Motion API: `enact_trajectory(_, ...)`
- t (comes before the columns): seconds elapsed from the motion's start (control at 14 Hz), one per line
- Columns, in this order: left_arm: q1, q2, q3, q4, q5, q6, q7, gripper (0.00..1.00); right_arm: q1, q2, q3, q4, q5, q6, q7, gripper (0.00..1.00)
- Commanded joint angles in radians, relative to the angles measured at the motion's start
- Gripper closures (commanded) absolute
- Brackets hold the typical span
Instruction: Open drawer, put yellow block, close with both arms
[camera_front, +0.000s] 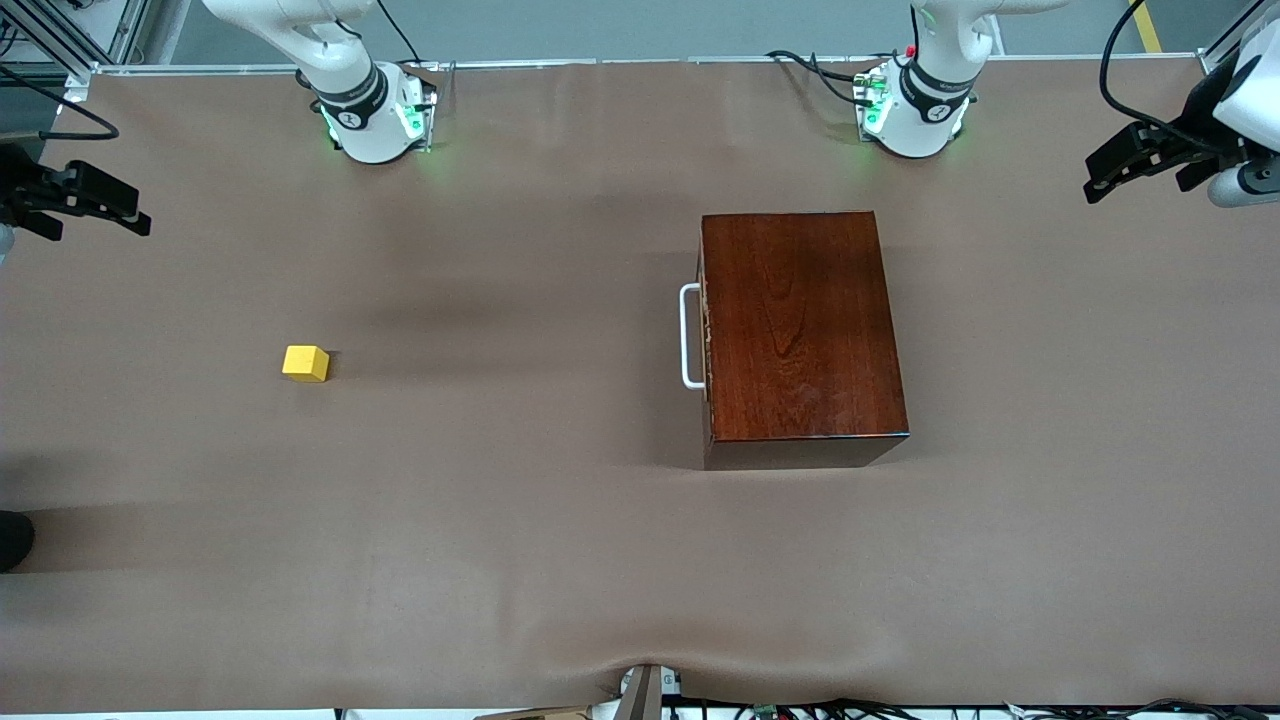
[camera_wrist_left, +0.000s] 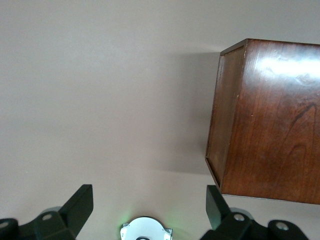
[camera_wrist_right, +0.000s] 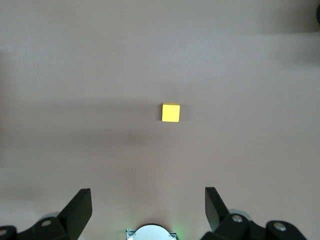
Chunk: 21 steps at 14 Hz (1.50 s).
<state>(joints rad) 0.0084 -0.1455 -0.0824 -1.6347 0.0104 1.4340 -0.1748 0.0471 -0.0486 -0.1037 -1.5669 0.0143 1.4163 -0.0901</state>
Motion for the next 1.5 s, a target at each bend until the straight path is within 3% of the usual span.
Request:
enact_trajectory(0.0,0.015,0.039,-0.005,0.073,-0.020,-0.030,0.011,0.00,0.000,-0.005,-0.001,-0.002,0.009,0.001,-0.010,0.00)
enact_trajectory(0.71,-0.002,0.067,-0.010,0.088,-0.010,-0.034,-0.008,0.00,0.000,-0.005,-0.001,-0.002,0.007,-0.005,-0.010,0.00)
enact_trajectory(1.14,-0.027,0.133,-0.039,0.128,-0.010,-0.034,-0.008,0.00,-0.006,-0.002,-0.002,0.004,0.007,0.010,-0.010,0.00)
enact_trajectory(1.43,-0.079,0.242,-0.121,0.192,-0.010,-0.026,-0.157,0.00,-0.001,0.000,-0.004,0.001,0.007,0.030,-0.010,0.00)
